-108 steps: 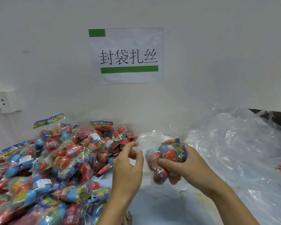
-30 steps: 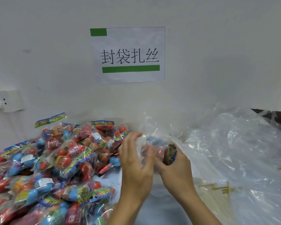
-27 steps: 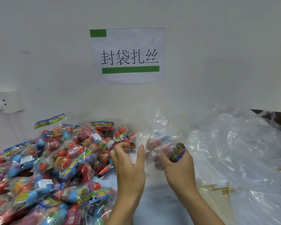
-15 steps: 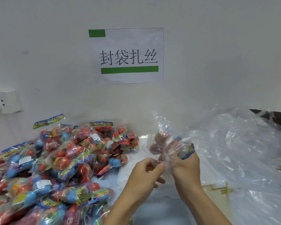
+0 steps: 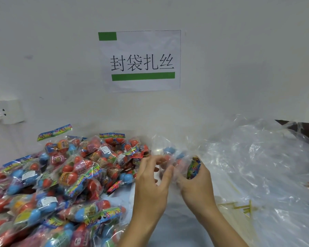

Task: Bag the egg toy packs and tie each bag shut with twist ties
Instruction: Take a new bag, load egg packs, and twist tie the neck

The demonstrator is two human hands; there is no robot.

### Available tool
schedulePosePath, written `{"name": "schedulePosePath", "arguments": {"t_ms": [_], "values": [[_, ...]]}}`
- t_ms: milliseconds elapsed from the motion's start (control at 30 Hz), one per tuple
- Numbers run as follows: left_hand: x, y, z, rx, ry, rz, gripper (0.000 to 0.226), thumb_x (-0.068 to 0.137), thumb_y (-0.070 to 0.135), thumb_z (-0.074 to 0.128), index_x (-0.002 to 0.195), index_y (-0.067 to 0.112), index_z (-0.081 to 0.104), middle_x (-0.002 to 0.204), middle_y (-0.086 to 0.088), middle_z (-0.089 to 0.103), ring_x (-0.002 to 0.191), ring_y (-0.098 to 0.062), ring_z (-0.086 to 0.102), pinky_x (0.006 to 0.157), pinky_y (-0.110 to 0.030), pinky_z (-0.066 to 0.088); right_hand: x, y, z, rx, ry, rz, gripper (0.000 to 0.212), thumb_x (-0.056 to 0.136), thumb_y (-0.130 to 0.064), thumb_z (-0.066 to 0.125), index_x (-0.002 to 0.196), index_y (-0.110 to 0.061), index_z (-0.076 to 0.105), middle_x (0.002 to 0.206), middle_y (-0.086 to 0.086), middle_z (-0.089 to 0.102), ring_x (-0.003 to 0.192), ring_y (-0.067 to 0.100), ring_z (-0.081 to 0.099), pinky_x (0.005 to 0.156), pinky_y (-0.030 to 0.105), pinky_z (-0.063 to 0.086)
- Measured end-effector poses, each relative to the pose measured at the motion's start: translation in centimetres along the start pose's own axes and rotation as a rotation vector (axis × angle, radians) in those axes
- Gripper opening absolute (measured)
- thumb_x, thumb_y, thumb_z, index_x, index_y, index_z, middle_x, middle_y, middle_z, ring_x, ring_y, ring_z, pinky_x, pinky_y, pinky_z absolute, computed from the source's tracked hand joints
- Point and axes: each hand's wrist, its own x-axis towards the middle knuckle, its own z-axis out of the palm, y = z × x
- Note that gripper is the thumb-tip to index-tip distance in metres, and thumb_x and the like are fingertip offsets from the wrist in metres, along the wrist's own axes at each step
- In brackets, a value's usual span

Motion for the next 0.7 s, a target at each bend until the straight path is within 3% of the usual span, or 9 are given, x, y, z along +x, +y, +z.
{"name": "schedulePosePath", "arguments": {"t_ms": [167,267,367,533,600,700], "values": [[0.0,0.6,0.1,-0.002,-0.007,0.154,0.021,0.089,-0.004,0.065,0.087,0.017,0.066,0.091,0.008,0.062,0.088,-0.011,0.061,0.072,-0.010,0.045,0.2,0.4,-0.2,-0.051,0.019,0.055,0.008,0.090,-0.014,0.070,0.084,-0.016,0.066,0.074,0.001,0.072,0.066,0.015,0.067,0.062,0.034,0.054],[-0.1,0.7,0.1,-0.051,-0.008,0.126,0.023,0.089,-0.005,0.064,0.087,0.017,0.067,0.090,0.009,0.063,0.088,-0.012,0.063,0.072,-0.011,0.048,0.6,0.7,-0.4,-0.034,0.040,0.157,0.013,0.070,-0.020,0.070,0.081,-0.015,0.070,0.065,-0.005,0.069,0.055,0.009,0.058,0.054,0.027,0.046],[-0.1,0.5,0.0,-0.060,0.010,0.040,0.021,0.092,0.001,0.064,0.086,0.021,0.067,0.090,0.010,0.064,0.090,-0.010,0.063,0.072,-0.011,0.048,1.0,1.3,-0.5,0.018,0.108,0.249,0.004,0.079,-0.008,0.068,0.076,-0.010,0.069,0.056,-0.006,0.064,0.050,0.009,0.052,0.050,0.025,0.041],[0.0,-0.1,0.1,-0.046,-0.010,-0.076,0.021,0.091,-0.002,0.063,0.083,0.017,0.066,0.090,0.004,0.064,0.088,-0.007,0.062,0.069,-0.013,0.050,1.1,1.1,-0.4,0.187,0.141,0.352,0.013,0.076,0.001,0.063,0.083,-0.004,0.074,0.075,0.017,0.073,0.062,0.020,0.061,0.060,0.032,0.049],[0.0,-0.2,0.2,-0.023,-0.017,-0.095,0.020,0.092,-0.002,0.062,0.084,0.017,0.065,0.091,0.003,0.063,0.088,-0.005,0.060,0.067,-0.012,0.049,1.0,1.0,-0.2,0.269,0.149,0.372,0.019,0.079,0.005,0.058,0.090,0.000,0.073,0.085,0.022,0.073,0.073,0.026,0.064,0.070,0.037,0.051],[0.1,-0.3,0.2,0.006,-0.012,-0.109,0.019,0.094,0.001,0.060,0.085,0.018,0.063,0.093,0.001,0.063,0.090,-0.002,0.058,0.068,-0.010,0.046,0.9,0.8,-0.1,0.356,0.116,0.404,0.024,0.087,0.013,0.049,0.099,0.006,0.070,0.089,0.025,0.070,0.076,0.027,0.059,0.070,0.038,0.048]]}}
